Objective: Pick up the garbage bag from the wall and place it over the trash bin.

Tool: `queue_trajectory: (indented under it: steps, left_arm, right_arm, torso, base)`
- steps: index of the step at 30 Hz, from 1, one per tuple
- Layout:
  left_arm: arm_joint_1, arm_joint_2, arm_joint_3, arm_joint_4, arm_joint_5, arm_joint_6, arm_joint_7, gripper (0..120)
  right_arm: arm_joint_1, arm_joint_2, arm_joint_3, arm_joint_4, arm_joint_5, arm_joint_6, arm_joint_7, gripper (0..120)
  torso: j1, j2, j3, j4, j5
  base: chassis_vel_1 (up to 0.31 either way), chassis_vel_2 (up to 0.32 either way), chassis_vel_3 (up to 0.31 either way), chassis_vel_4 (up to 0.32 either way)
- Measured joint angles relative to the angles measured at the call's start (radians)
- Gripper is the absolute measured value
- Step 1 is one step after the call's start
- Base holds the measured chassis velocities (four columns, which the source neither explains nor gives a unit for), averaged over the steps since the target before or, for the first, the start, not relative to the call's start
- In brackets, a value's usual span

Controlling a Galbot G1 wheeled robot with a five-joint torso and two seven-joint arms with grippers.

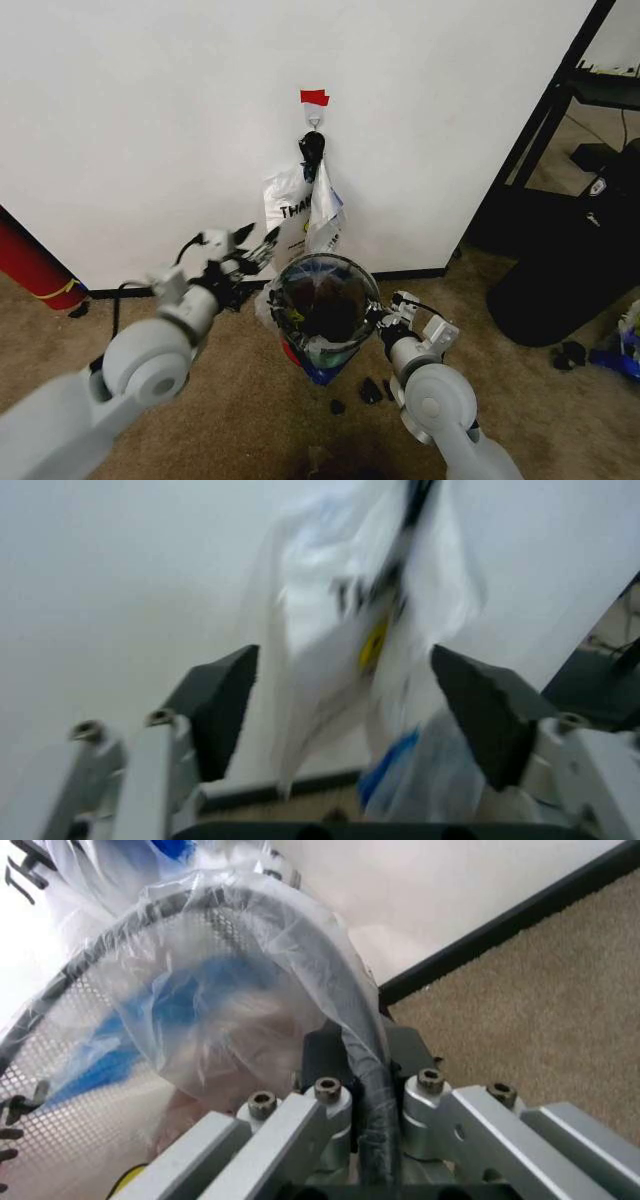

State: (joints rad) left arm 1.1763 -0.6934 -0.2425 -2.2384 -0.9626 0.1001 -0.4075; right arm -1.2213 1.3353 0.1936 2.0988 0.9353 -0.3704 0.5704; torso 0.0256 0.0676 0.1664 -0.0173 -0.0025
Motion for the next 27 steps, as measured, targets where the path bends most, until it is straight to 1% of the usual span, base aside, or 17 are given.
queue_trajectory:
  steps: [1,3,4,5,6,8,9,10,11,12,14,16,19,22,24,26,27]
  left_arm:
    - [0.053,-0.015,-0.030,0.004,0.014,-0.008,0.010,79]
    - [0.107,-0.033,-0.066,0.010,0.016,-0.017,0.021,86]
    - [0.134,-0.044,-0.091,0.010,0.000,-0.021,0.028,91]
    - [0.142,-0.048,-0.099,0.010,-0.010,-0.022,0.030,93]
    - [0.169,-0.062,-0.126,0.003,-0.056,-0.023,0.038,98]
    - [0.176,-0.067,-0.134,-0.002,-0.073,-0.023,0.041,98]
    - [0.208,-0.085,-0.167,-0.018,-0.157,-0.023,0.060,100]
    - [0.213,-0.088,-0.171,-0.021,-0.169,-0.023,0.064,100]
    - [0.235,-0.099,-0.186,-0.028,-0.213,-0.023,0.082,100]
    - [0.258,-0.107,-0.194,-0.037,-0.254,-0.023,0.100,98]
    - [0.278,-0.114,-0.196,-0.046,-0.290,-0.022,0.119,95]
    - [0.284,-0.117,-0.196,-0.049,-0.300,-0.022,0.127,95]
    - [0.292,-0.132,-0.164,-0.052,-0.319,-0.017,0.156,93]
    - [0.271,-0.139,-0.131,-0.034,-0.307,-0.009,0.158,82]
    - [0.267,-0.140,-0.126,-0.031,-0.305,-0.007,0.158,81]
    - [0.250,-0.141,-0.103,-0.019,-0.297,0.002,0.158,68]
    - [0.250,-0.141,-0.099,-0.018,-0.294,0.003,0.158,66]
  right_arm:
    - [0.002,-0.002,0.000,0.000,0.000,0.000,0.000,1]
    - [0.003,-0.007,0.003,-0.002,-0.001,0.000,-0.001,1]
    - [0.003,-0.009,0.007,-0.007,-0.001,0.000,-0.002,1]
    - [0.002,-0.010,0.008,-0.008,-0.001,0.000,-0.002,1]
    - [0.001,-0.010,0.013,-0.011,-0.001,0.000,-0.004,1]
    - [0.000,-0.010,0.015,-0.013,0.000,0.000,-0.005,1]
    - [-0.003,-0.010,0.023,-0.017,0.006,0.001,-0.007,1]
    - [-0.003,-0.010,0.025,-0.018,0.008,0.001,-0.007,1]
    - [-0.004,-0.010,0.031,-0.019,0.018,0.001,-0.007,1]
    - [-0.004,-0.010,0.035,-0.020,0.028,0.001,-0.007,1]
    - [-0.004,-0.010,0.038,-0.020,0.036,0.002,-0.006,1]
    - [-0.004,-0.010,0.038,-0.020,0.038,0.002,-0.006,1]
    - [-0.004,-0.005,0.038,-0.017,0.040,0.001,-0.006,1]
    - [-0.006,-0.002,0.038,-0.013,0.040,0.000,-0.005,1]
    - [-0.007,-0.002,0.038,-0.012,0.040,0.000,-0.005,1]
    - [-0.012,-0.001,0.040,-0.009,0.040,0.000,-0.005,1]
    - [-0.013,-0.001,0.041,-0.009,0.040,0.000,-0.005,1]
  torso:
    - [0.000,0.000,0.000,0.0000,0.0003]
    - [0.000,0.000,0.000,0.0001,0.0006]
    - [0.000,0.000,0.000,-0.0001,0.0005]
    - [0.000,0.000,0.000,-0.0003,0.0006]
    - [0.000,0.000,0.000,-0.0004,0.0008]
    - [0.000,0.000,0.000,-0.0003,0.0006]
    - [0.000,0.000,0.000,-0.0003,0.0008]
    - [0.000,0.000,0.000,-0.0003,0.0009]
    - [0.000,0.000,0.000,-0.0003,0.0007]
    - [0.000,0.000,0.000,-0.0003,0.0006]
    - [0.000,0.000,0.000,0.0000,0.0007]
    - [0.000,0.000,0.000,0.0000,0.0007]
    - [0.000,0.000,0.000,-0.0001,0.0005]
    - [0.000,0.000,0.000,-0.0002,0.0004]
    - [0.000,0.000,0.000,-0.0003,0.0004]
    - [0.000,0.000,0.000,-0.0003,0.0006]
    - [0.000,0.000,0.000,-0.0003,0.0006]
  base:
    - [0.000,0.000,0.000,0.000]
    - [0.000,0.000,0.000,0.000]
    - [0.000,0.000,0.000,0.000]
    - [0.000,0.000,0.000,0.000]
    - [0.000,0.000,0.000,0.000]
    - [0.000,0.000,0.000,0.000]
    - [0.000,0.000,0.000,0.000]
    - [0.000,0.000,0.000,0.000]
    - [0.000,0.000,0.000,0.000]
    - [0.000,0.000,0.000,0.000]
    - [0.000,0.000,0.000,0.000]
    - [0.000,0.000,0.000,0.000]
    - [0.000,0.000,0.000,0.000]
    - [0.000,0.000,0.000,0.000]
    - [0.000,0.000,0.000,0.000]
    - [0.000,0.000,0.000,0.000]
    - [0.000,0.000,0.000,0.000]
